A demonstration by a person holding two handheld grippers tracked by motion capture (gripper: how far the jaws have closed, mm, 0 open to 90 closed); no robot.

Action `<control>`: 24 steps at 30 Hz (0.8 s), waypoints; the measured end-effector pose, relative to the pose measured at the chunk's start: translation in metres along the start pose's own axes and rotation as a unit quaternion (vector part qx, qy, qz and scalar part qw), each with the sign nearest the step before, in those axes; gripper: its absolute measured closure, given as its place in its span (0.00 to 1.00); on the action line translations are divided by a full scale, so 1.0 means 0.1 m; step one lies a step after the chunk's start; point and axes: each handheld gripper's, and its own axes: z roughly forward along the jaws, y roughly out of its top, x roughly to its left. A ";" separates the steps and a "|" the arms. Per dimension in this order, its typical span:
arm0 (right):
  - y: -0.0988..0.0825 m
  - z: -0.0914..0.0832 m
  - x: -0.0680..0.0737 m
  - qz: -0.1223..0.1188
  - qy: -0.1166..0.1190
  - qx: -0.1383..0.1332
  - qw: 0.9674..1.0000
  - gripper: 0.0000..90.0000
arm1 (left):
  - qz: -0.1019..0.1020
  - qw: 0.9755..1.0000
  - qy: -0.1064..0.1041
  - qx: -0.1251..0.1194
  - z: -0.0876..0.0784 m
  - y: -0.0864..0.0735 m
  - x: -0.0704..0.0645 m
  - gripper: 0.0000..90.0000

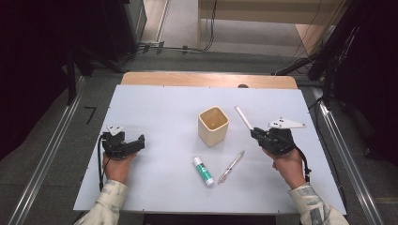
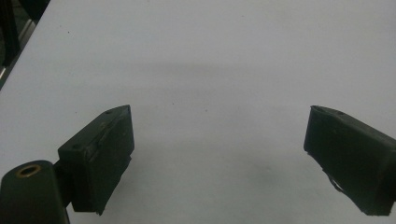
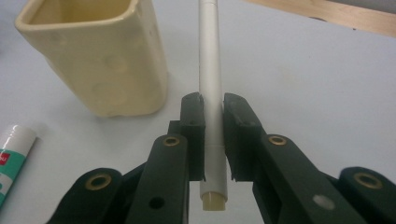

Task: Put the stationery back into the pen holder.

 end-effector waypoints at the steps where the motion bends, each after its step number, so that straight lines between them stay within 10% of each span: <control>1: 0.02 0.00 0.01 -0.002 0.001 -0.004 1.000 0.86 | 0.000 1.000 0.000 0.000 0.00 0.00 0.00 0.10; 24: 0.28 0.07 0.16 -0.016 0.019 -0.020 0.999 0.86 | -0.001 1.000 -0.001 0.000 0.00 0.00 0.01 0.10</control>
